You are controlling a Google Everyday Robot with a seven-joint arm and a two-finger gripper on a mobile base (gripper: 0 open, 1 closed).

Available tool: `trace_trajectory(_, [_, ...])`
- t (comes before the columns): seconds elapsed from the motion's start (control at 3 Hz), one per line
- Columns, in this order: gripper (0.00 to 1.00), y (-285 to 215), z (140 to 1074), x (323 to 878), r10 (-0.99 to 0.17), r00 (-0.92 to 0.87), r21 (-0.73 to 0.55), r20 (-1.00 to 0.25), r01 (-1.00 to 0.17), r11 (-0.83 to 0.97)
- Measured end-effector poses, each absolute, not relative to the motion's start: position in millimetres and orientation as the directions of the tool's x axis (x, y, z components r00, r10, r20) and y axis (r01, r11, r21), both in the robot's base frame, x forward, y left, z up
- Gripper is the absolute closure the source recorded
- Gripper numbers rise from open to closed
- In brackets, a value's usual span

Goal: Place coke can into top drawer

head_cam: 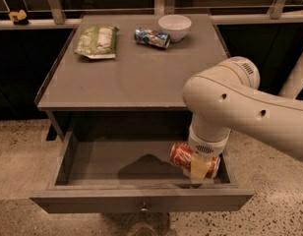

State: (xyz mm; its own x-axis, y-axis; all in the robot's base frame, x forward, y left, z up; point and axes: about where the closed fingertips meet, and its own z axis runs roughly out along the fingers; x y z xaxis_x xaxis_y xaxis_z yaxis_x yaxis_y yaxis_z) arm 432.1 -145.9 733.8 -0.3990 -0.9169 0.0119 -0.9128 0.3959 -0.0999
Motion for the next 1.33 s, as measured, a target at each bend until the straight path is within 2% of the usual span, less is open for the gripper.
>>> trace_trajectory(0.67, [1.00, -144.1, 725.5, 437.2, -0.918, -0.396, -0.139, -0.006, -0.909, 0.393])
trace_trajectory(1.0, [1.00, -132.5, 711.8, 441.4, -0.915, -0.399, -0.167, -0.054, -0.900, 0.402])
trace_trajectory(1.33, [1.00, -98.3, 683.4, 443.8, -0.911, -0.387, -0.167, -0.142, -0.898, 0.408])
